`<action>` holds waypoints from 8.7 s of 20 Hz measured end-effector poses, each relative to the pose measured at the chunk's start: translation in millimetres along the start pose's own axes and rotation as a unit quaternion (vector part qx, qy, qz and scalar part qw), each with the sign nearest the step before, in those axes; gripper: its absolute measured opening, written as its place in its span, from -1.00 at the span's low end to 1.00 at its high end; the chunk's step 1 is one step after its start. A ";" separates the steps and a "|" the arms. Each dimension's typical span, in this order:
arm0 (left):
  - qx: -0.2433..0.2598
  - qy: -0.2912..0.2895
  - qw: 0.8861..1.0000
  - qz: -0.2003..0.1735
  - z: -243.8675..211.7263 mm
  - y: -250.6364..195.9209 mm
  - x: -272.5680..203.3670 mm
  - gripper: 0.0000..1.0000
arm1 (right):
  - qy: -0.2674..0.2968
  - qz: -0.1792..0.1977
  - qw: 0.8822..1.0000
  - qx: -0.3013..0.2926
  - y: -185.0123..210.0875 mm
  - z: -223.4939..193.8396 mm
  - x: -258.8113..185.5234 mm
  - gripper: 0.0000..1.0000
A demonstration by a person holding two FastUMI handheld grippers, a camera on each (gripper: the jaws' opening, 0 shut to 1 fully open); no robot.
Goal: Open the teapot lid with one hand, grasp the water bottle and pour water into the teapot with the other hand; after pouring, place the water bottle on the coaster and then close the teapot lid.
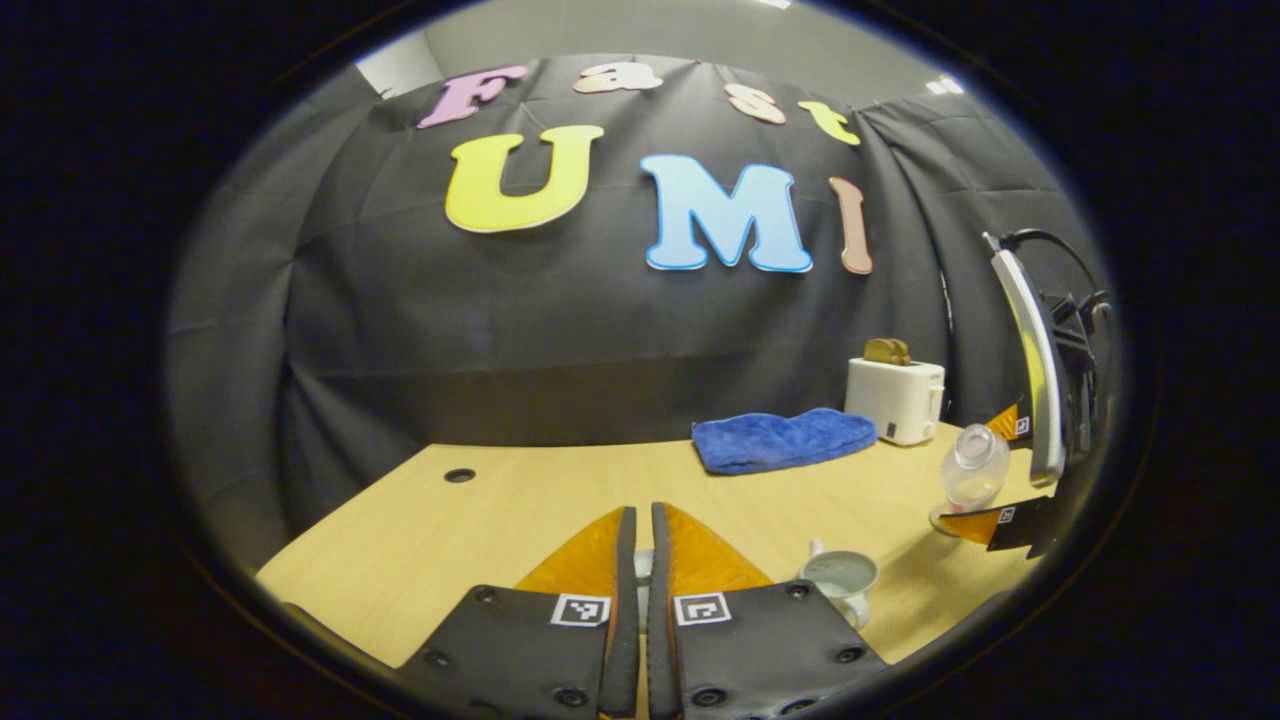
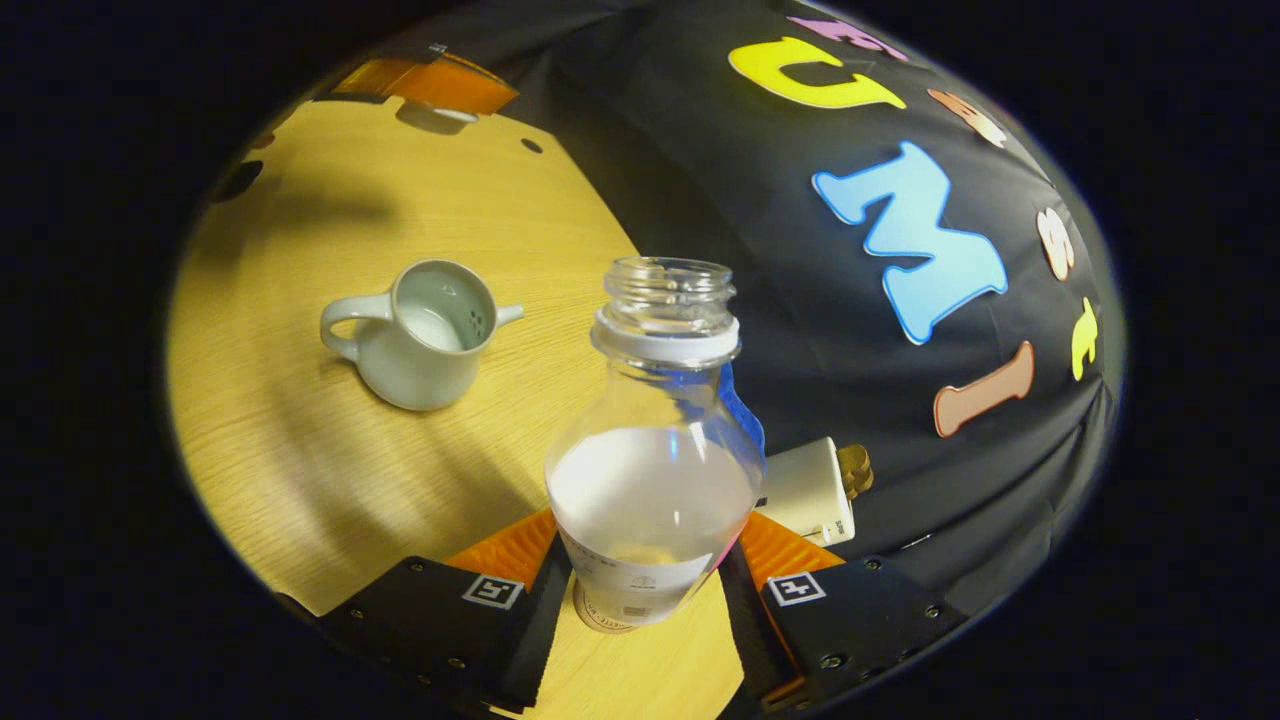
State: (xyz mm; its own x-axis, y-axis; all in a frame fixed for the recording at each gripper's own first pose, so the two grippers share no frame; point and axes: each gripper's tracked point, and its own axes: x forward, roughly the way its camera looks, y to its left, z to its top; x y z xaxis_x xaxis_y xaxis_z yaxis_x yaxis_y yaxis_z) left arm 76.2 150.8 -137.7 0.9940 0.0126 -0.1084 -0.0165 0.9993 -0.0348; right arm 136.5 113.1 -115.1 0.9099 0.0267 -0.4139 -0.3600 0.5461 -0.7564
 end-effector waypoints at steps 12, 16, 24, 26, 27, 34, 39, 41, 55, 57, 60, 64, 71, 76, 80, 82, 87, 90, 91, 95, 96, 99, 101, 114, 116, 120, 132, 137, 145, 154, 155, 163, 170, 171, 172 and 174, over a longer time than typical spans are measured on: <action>-0.027 0.014 0.998 0.053 -14.2 49.2 -18.8 -0.80 | 0.037 0.036 0.984 -0.170 9.6 25.3 10.3 0.47; -0.032 0.016 0.998 0.060 -17.5 57.8 -21.1 -0.80 | 0.049 0.032 0.970 -0.234 3.8 30.2 12.0 0.47; -0.042 0.016 0.997 0.063 -27.0 65.8 -22.5 -0.80 | 0.066 0.039 0.935 -0.346 2.0 45.1 10.6 0.47; -0.048 0.018 0.997 0.066 -31.3 69.0 -22.8 -0.78 | 0.076 0.041 0.924 -0.371 -0.8 44.7 12.5 0.47; -0.050 0.018 0.996 0.067 -33.9 70.0 -21.3 -0.78 | 0.081 0.044 0.920 -0.380 -1.4 43.8 11.9 0.47; -0.055 0.017 0.996 0.068 -37.5 72.0 -18.2 -0.78 | 0.092 0.031 0.888 -0.449 -8.3 50.9 12.5 0.46; -0.072 0.011 0.995 0.064 -41.8 68.9 -15.6 -0.80 | 0.102 0.023 0.867 -0.488 -18.4 53.2 14.6 0.47; -0.082 0.009 0.994 0.066 -45.1 68.2 -14.6 -0.80 | 0.104 0.019 0.858 -0.503 -21.5 56.0 12.5 0.46; -0.089 0.009 0.993 0.076 -54.9 72.1 -16.6 -0.80 | 0.075 -0.018 0.826 -0.558 -26.6 76.6 4.6 0.46; -0.089 0.008 0.993 0.077 -53.9 72.1 -19.4 -0.80 | 0.069 -0.023 0.824 -0.562 -26.9 84.0 -1.8 0.46; -0.089 0.009 0.993 0.080 -53.2 72.6 -20.4 -0.80 | 0.065 -0.021 0.825 -0.562 -26.4 82.6 -0.1 0.46; -0.088 0.010 0.993 0.080 -51.5 69.3 -23.0 -0.80 | 0.064 -0.019 0.824 -0.562 -27.1 80.1 -3.0 0.46; -0.086 0.012 0.993 0.076 -47.6 61.0 -24.0 -0.80 | 0.055 -0.031 0.820 -0.568 -29.1 83.8 -2.3 0.46; -0.081 0.016 0.994 0.076 -49.0 62.4 -27.2 -0.82 | 0.049 -0.038 0.809 -0.584 -28.9 89.2 -2.9 0.46; -0.079 0.017 0.994 0.077 -48.2 64.2 -27.2 -0.80 | 0.030 -0.046 0.794 -0.605 -24.2 94.9 -3.2 0.46; -0.076 0.015 0.994 0.077 -45.5 63.7 -27.0 -0.80 | 0.029 -0.052 0.794 -0.604 -26.6 96.9 -3.7 0.47; -0.065 0.015 0.995 0.080 -34.5 59.3 -30.4 -0.80 | 0.020 -0.039 0.848 -0.529 -30.6 81.6 2.2 0.47; -0.064 0.016 0.994 0.087 -26.1 56.4 -33.0 -0.80 | -0.004 -0.018 0.888 -0.460 -20.8 72.4 2.9 0.47; -0.063 0.018 0.994 0.091 -22.1 56.4 -33.5 -0.80 | -0.010 -0.005 0.904 -0.428 -14.8 66.5 3.8 0.47; -0.051 0.017 0.993 0.105 -5.3 47.7 -31.3 -0.80 | -0.041 0.045 0.955 -0.291 3.6 50.6 5.4 0.48; -0.050 0.016 0.993 0.106 -2.2 42.3 -28.9 -0.80 | -0.044 0.056 0.964 -0.257 5.3 47.4 6.3 0.48; -0.046 0.019 0.993 0.102 7.4 20.8 -23.7 -0.80 | -0.074 0.084 0.980 -0.164 4.8 43.6 10.1 0.48; -0.043 0.020 0.994 0.094 11.3 -0.4 -18.6 -0.80 | -0.094 0.091 0.984 -0.124 4.3 42.8 5.5 0.47; -0.038 0.035 0.999 0.014 10.5 -123.0 17.2 -0.82 | -0.127 0.114 0.965 0.197 -19.8 -35.0 3.0 0.48; -0.032 0.035 0.999 0.011 13.7 -130.3 16.4 -0.80 | -0.133 0.121 0.949 0.258 -22.6 -41.8 7.6 0.48; -0.015 0.035 0.999 0.010 18.8 -136.7 11.8 -0.80 | -0.145 0.119 0.914 0.361 -34.1 -52.5 20.6 0.48; -0.008 0.042 0.999 0.013 20.3 -146.7 11.1 -0.80 | -0.156 0.072 0.878 0.448 -45.7 -82.9 36.6 0.50; -0.008 0.043 0.999 0.012 20.5 -150.2 10.3 -0.80 | -0.152 0.074 0.882 0.440 -40.0 -85.8 35.8 0.53; -0.007 0.052 0.999 0.009 13.5 -153.0 10.4 -0.80 | -0.134 0.069 0.880 0.449 -49.3 -90.5 28.9 0.88; -0.007 0.058 0.998 -0.011 0.2 -155.1 20.0 -0.82 | -0.205 -0.004 0.882 0.425 -131.7 -52.2 -29.9 0.89; -0.007 0.059 0.998 -0.013 -1.1 -154.5 21.6 -0.82 | -0.211 -0.013 0.880 0.426 -141.9 -47.1 -38.2 0.89; -0.003 0.074 0.996 -0.041 -32.3 -154.5 30.6 -0.82 | -0.216 -0.070 0.878 0.422 -164.9 -30.4 -117.0 0.89; -0.003 0.073 0.995 -0.062 -45.1 -162.6 41.9 -0.82 | -0.186 -0.077 0.854 0.480 -156.8 -38.4 -136.8 0.89; -0.001 0.073 0.995 -0.062 -46.5 -163.1 41.5 -0.80 | -0.182 -0.080 0.854 0.481 -157.3 -41.2 -137.5 0.89; 0.001 0.065 0.996 -0.063 -44.1 -162.6 40.6 -0.80 | -0.179 -0.082 0.854 0.481 -158.1 -43.4 -137.6 0.89; 0.006 0.060 0.996 -0.063 -44.5 -162.9 41.0 -0.79 | -0.177 -0.087 0.854 0.481 -158.7 -44.6 -139.9 0.89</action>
State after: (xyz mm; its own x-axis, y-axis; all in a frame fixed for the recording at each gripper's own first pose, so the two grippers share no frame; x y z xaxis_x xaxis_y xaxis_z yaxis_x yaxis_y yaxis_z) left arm 114.8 -13.1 -180.7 0.9683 -0.1159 -0.2212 0.1089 0.9931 -0.0438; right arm 57.2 -14.6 40.2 0.9990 0.0327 -0.0296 -0.0313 0.9984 0.0469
